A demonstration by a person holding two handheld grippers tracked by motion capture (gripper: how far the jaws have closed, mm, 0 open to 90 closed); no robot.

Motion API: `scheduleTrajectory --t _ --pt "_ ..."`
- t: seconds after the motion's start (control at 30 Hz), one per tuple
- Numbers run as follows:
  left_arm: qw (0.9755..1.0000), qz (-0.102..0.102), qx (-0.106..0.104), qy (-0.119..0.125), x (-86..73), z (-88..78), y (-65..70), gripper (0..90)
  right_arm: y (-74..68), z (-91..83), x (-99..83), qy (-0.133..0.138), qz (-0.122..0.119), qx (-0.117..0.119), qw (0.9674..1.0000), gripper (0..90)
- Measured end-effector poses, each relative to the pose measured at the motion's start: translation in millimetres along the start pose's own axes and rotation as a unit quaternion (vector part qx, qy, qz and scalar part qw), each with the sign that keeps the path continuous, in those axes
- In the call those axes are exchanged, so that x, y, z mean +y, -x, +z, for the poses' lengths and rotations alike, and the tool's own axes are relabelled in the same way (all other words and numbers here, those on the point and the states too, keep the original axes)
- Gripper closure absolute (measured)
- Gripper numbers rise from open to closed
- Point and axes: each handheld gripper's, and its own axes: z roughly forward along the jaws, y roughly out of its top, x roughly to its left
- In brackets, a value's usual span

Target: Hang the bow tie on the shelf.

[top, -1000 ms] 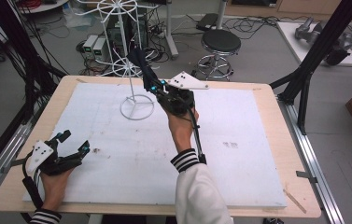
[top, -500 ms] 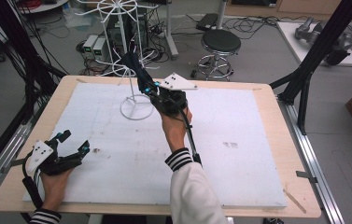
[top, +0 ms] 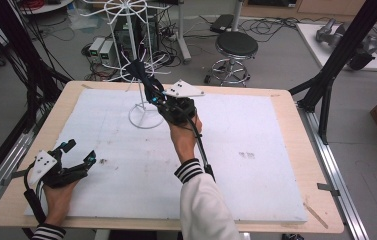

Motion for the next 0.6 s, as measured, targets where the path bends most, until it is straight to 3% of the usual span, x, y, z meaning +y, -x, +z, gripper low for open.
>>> scheduleTrajectory --t 0.43,0.6 --pt "1.0000 0.000 0.000 -0.001 0.0 -0.2 -0.5 16.3 -6.9 5.8 -6.5 -0.023 -0.019 0.002 0.9995 84.4" --pt "1.0000 0.000 0.000 -0.001 0.1 -0.2 -0.3 16.4 -6.2 7.9 -12.4 -0.036 -0.014 0.001 0.9993 84.4"
